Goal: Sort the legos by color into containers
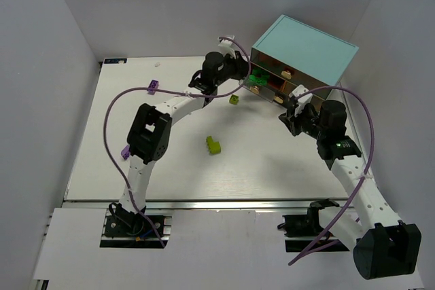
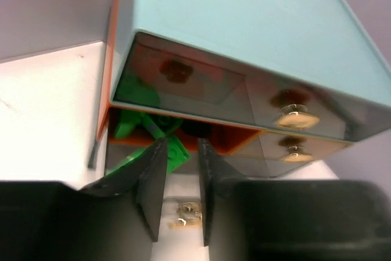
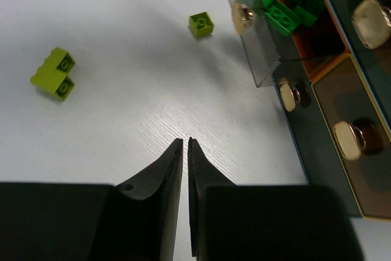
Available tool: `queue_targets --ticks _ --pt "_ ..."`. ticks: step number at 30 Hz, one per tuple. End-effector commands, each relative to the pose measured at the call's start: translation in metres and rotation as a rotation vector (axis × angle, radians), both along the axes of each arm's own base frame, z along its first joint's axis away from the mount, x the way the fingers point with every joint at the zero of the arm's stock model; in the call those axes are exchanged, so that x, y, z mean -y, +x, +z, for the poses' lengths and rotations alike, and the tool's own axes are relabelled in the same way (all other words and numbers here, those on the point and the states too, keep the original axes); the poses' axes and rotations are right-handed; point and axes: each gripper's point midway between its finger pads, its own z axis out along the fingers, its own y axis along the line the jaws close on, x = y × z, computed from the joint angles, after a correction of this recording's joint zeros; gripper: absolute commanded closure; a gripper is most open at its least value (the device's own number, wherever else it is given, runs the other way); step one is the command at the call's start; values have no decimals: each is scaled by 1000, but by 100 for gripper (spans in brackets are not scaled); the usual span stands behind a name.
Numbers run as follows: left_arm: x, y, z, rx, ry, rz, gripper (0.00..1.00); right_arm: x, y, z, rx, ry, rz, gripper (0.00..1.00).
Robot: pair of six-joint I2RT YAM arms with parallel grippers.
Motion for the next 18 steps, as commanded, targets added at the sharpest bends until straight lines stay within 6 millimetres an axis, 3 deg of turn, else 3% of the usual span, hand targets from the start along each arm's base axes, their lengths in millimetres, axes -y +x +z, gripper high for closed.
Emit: queue_targets --ticks 1,2,3,4,5,6,7,8,9,10,11,12,13,14,15,16,17,18 --pt "-36 -44 118 124 -117 2 89 -16 -17 -4 97 -72 197 88" --pt "-44 -54 116 95 -105 12 97 -19 -19 -5 109 -84 222 91" --pt "-62 -78 151 134 -127 23 100 -19 -18 -6 131 -112 234 93" --pt "-76 -87 118 70 -74 43 100 -20 -14 -4 136 -121 233 96" --pt "-87 -99 104 28 -35 56 100 -24 -12 -2 141 -129 237 100" --pt "-102 -122 123 57 -31 56 99 -22 -7 -1 151 -157 223 100" --pt "-113 -138 81 -47 48 55 89 -28 -2 0 146 -173 233 100" --pt "-122 -149 70 -77 80 63 65 -27 4 -1 143 -192 214 100" --pt "-134 -168 80 -54 93 58 57 -23 13 -2 137 -221 173 100" --pt "-145 -185 40 -144 165 53 49 -30 22 -5 119 -237 179 100" --pt "-153 -197 31 -156 191 49 42 -27 32 -7 108 -258 143 100" --pt "-163 -212 38 -127 201 41 38 -31 40 -21 61 -273 141 100" --pt "-170 -223 27 -144 231 33 35 -41 42 -23 55 -280 153 100" --pt "-178 -235 2 -172 275 25 33 -43 54 -17 60 -291 124 100" --pt "-185 -241 -4 -146 317 29 27 -46 63 -32 17 -310 119 100" --pt "-194 -248 1 -112 322 45 24 -56 65 -35 3 -315 124 100" --pt "-203 -253 -14 -111 358 60 22 -55 80 -27 15 -335 74 100" --pt "-210 -253 -15 -96 373 98 17 -57 86 -29 8 -348 58 100"
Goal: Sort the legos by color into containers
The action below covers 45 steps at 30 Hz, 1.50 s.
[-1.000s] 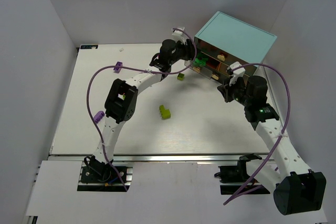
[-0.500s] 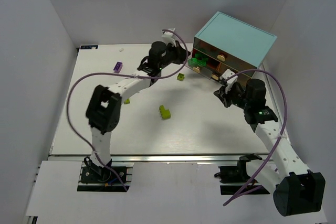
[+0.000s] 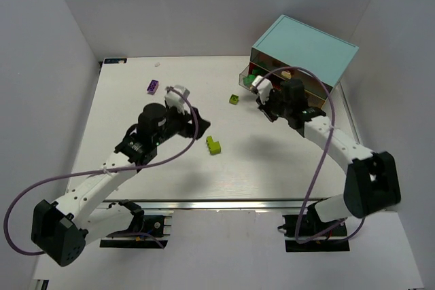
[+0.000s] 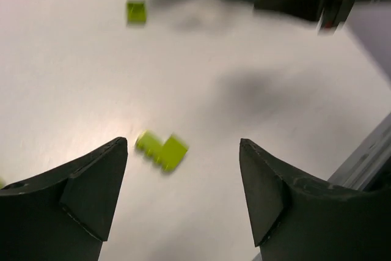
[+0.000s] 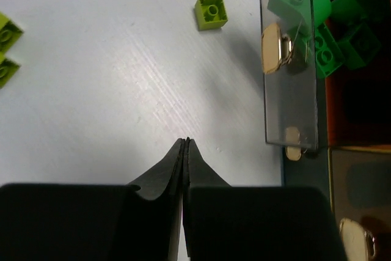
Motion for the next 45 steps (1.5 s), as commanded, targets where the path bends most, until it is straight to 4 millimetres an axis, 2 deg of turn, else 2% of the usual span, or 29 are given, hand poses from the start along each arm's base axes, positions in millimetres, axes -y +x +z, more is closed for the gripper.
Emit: queue_targets --ticks 1,2,3,7,8,9,12,14,20,32,34,35,36,37,38,39,40,41,42,43,44,45 --pt "-28 -15 -42 -25 169 47 16 -6 37 3 39 -75 -105 100" --pt "-33 -17 -36 5 183 54 16 -2 51 11 64 -97 -160 100" --pt "-36 -15 -27 24 189 65 14 -4 58 -6 33 -125 -170 100" --pt "-44 -17 -17 48 193 93 11 1 91 -14 82 -202 -297 100" --pt "-45 -19 -12 64 180 92 11 13 101 -14 105 -240 -374 100" --pt "-46 -20 -12 69 177 94 11 12 113 -17 118 -256 -406 100" --pt "-44 -22 -10 72 169 82 10 26 132 -17 149 -308 -513 100" --pt "-43 -23 -9 68 169 73 10 32 141 -7 202 -312 -563 100" --pt "-44 -24 -6 77 161 76 9 48 159 12 320 -358 -663 100" --pt "-45 -22 -11 67 173 88 8 63 171 13 398 -481 -685 100" --pt "-46 -21 -9 72 170 93 8 57 168 11 388 -473 -650 100" --pt "-46 -22 -9 71 169 93 8 52 162 20 387 -448 -624 100" --pt "-46 -21 -9 73 169 91 8 46 149 6 325 -446 -563 100" --pt "-45 -22 -9 73 168 87 8 24 140 -2 268 -379 -427 100" --pt "-44 -23 -8 74 164 83 7 10 124 13 243 -320 -342 100" --pt "-44 -23 -8 75 164 81 7 6 97 -7 122 -330 -245 91" --pt "-44 -23 -7 75 162 80 8 -13 79 -9 76 -262 -126 83" --pt "-43 -23 -7 76 160 76 7 -13 64 6 80 -241 -81 74" --pt "-43 -24 -7 77 159 76 7 -8 54 7 74 -261 -62 57" --pt "-43 -24 -6 78 158 75 7 -4 38 -6 47 -276 -27 51" --pt "-43 -24 -6 78 155 72 7 0 32 -8 48 -295 -22 46" --pt "-43 -24 -5 82 154 72 7 11 29 -1 74 -316 -50 42"
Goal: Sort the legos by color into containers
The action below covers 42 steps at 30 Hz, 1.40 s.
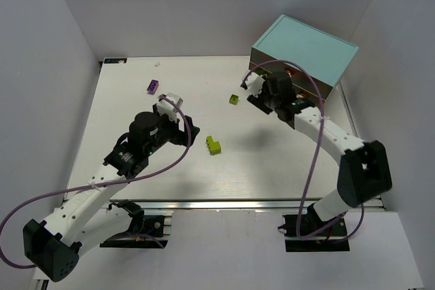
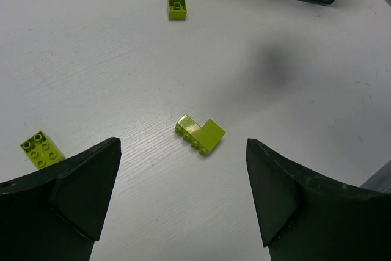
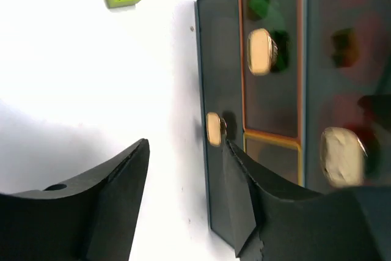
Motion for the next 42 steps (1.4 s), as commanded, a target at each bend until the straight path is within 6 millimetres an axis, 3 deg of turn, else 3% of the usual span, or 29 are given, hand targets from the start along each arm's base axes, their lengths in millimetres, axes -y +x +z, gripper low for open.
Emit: queue_targets --ticks 1,3,5,7,9,11,13,16,17,20,22,23,27,28,30,31,32,33,34,35,40,41,42 --pt "2 -3 20 45 -29 -18 7 14 -39 -13 -71 -46 65 42" --pt "5 -5 22 48 -37 -37 7 32 -45 -9 -41 -78 8 44" --pt "9 -7 20 39 -50 -60 7 51 -53 -6 -16 -53 -98 52" --pt "20 -13 22 37 -85 -120 7 48 -65 -2 -38 70 -138 63" --pt "32 -20 19 31 -118 -194 7 54 -78 16 -15 179 -168 76" --pt "39 -21 13 4 -124 -226 7 59 -84 31 19 236 -191 80" --pt "44 -22 7 -21 -119 -249 8 80 -78 34 69 196 -272 80" --pt "49 -24 1 -43 -132 -271 8 96 -70 26 120 91 -284 67" --pt "51 -24 1 -36 -145 -278 8 99 -68 23 115 75 -284 57" --pt "61 -28 2 -76 -248 -313 8 94 -72 27 88 127 -262 52" --pt "76 -28 5 -117 -361 -337 9 87 -78 48 78 257 -264 53" --pt "84 -25 19 -80 -427 -349 10 84 -81 55 76 304 -264 55" --pt "115 -7 9 -231 -638 -349 16 73 -98 103 105 549 -243 64" --pt "126 -2 19 -260 -690 -354 17 77 -102 118 126 605 -265 67" --pt "140 13 24 -259 -742 -342 19 79 -105 128 129 656 -291 80" --pt "153 19 7 -328 -757 -317 19 87 -105 132 134 695 -339 84" --pt "162 27 20 -295 -801 -326 20 87 -106 135 126 715 -354 95" --pt "168 34 17 -298 -821 -309 20 89 -106 138 129 736 -370 100" --pt "184 39 -6 -355 -817 -294 21 95 -108 142 138 760 -388 100" --pt "195 50 4 -330 -846 -291 21 93 -109 142 135 786 -384 100" --pt "251 77 -18 -380 -914 -273 26 93 -117 152 140 905 -364 100" --pt "264 81 -46 -423 -896 -255 26 97 -116 154 153 907 -368 100" --pt "273 96 -32 -394 -939 -246 27 99 -116 151 156 908 -371 100"
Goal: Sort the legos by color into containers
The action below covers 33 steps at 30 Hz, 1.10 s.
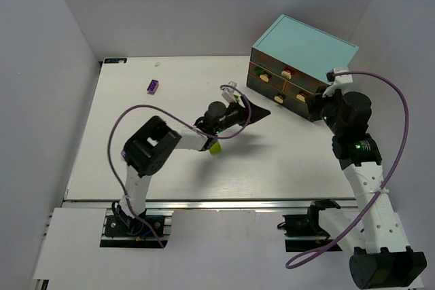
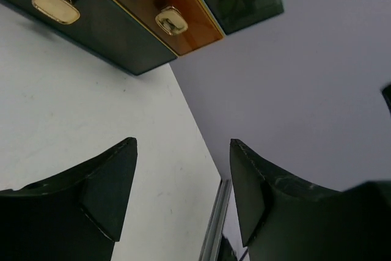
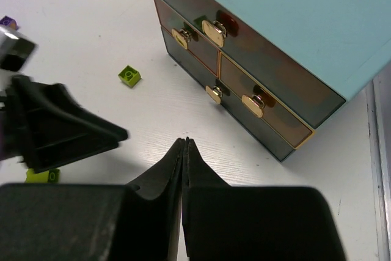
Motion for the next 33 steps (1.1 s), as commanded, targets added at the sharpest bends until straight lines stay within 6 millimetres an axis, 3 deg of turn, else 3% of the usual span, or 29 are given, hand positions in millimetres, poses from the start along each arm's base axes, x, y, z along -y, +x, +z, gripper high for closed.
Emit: queue_targets --ticks 1,2,3,7,9,10,15,16,18,19,20,26,33 --pt "32 21 25 12 -135 50 29 -2 -4 19 76 83 15 100" --pt "43 23 0 -22 -111 49 29 2 -3 17 82 83 3 100" --pt "54 35 17 -12 -157 55 30 2 -5 18 96 86 4 100" --pt "89 51 10 -31 -186 58 34 4 -11 24 132 90 4 100" --pt "102 54 -8 -53 -162 60 34 4 -14 25 142 93 9 100" --pt "108 60 5 -33 -185 66 34 4 -14 22 140 91 7 100" --pt "126 68 1 -45 -180 91 33 2 -18 22 152 96 18 100" --pt "129 72 -11 -60 -166 98 33 1 -18 22 150 102 20 100" --pt "134 78 -4 -56 -190 105 32 1 -21 25 161 103 22 100" --pt "136 80 -16 -72 -174 110 32 2 -22 26 164 103 20 100" --pt "140 83 -6 -61 -192 108 32 1 -22 27 168 103 21 100" --pt "150 95 -22 -104 -160 128 31 2 -26 29 180 106 15 100" --pt "156 101 -17 -117 -192 159 29 3 -27 30 185 105 10 100"
